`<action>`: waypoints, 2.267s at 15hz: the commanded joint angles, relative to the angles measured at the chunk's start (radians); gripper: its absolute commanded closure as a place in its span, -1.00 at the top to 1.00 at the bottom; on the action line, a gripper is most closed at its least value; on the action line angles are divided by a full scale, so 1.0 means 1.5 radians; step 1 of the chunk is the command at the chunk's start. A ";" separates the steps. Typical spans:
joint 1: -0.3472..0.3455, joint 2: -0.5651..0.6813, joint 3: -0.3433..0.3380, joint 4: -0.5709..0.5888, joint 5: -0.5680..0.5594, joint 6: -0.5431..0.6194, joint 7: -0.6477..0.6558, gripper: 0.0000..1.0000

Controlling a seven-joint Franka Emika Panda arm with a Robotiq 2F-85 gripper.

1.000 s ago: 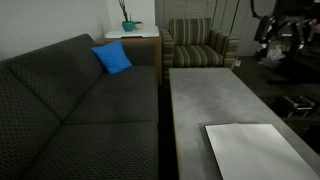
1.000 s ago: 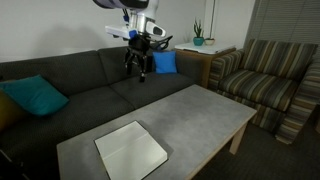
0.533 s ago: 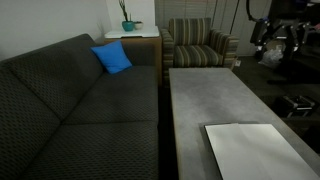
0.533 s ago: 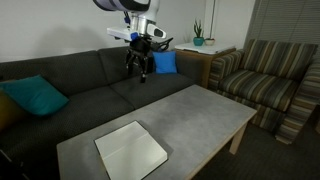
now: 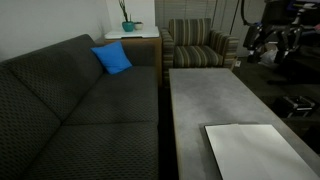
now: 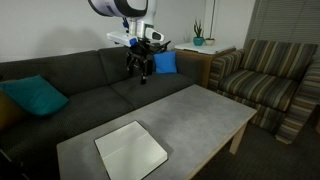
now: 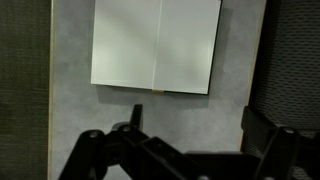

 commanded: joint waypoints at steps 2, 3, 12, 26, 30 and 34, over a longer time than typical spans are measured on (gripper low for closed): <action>0.010 0.089 0.016 0.061 0.019 0.059 0.008 1.00; 0.015 0.115 0.018 0.087 0.018 0.060 0.012 1.00; 0.059 0.385 0.025 0.409 -0.004 -0.013 0.016 1.00; 0.076 0.511 0.025 0.577 -0.010 -0.089 0.012 1.00; 0.075 0.552 0.058 0.592 0.016 -0.077 0.010 1.00; 0.087 0.545 0.067 0.552 0.037 -0.034 0.030 1.00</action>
